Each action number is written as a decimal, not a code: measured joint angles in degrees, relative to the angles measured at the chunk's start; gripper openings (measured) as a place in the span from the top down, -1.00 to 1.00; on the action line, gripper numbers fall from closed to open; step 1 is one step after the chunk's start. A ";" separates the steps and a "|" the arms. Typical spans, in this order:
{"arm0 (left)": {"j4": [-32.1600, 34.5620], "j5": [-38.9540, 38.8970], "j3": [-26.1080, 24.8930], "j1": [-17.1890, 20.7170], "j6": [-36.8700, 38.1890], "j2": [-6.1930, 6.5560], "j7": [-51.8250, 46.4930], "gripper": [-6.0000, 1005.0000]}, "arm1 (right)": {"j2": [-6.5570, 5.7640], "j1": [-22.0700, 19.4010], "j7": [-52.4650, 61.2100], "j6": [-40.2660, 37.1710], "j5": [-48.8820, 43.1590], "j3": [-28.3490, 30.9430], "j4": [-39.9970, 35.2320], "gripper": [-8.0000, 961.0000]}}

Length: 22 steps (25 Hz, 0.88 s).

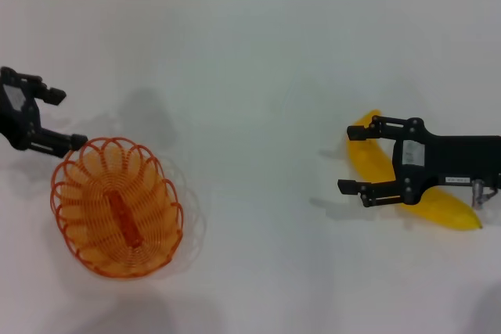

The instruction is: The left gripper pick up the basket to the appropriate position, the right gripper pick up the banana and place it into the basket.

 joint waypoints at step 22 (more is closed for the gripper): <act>-12.79 -2.75 11.36 -2.81 -10.65 0.14 3.30 -0.37 | 0.26 0.59 0.07 0.93 0.00 0.02 0.31 -0.82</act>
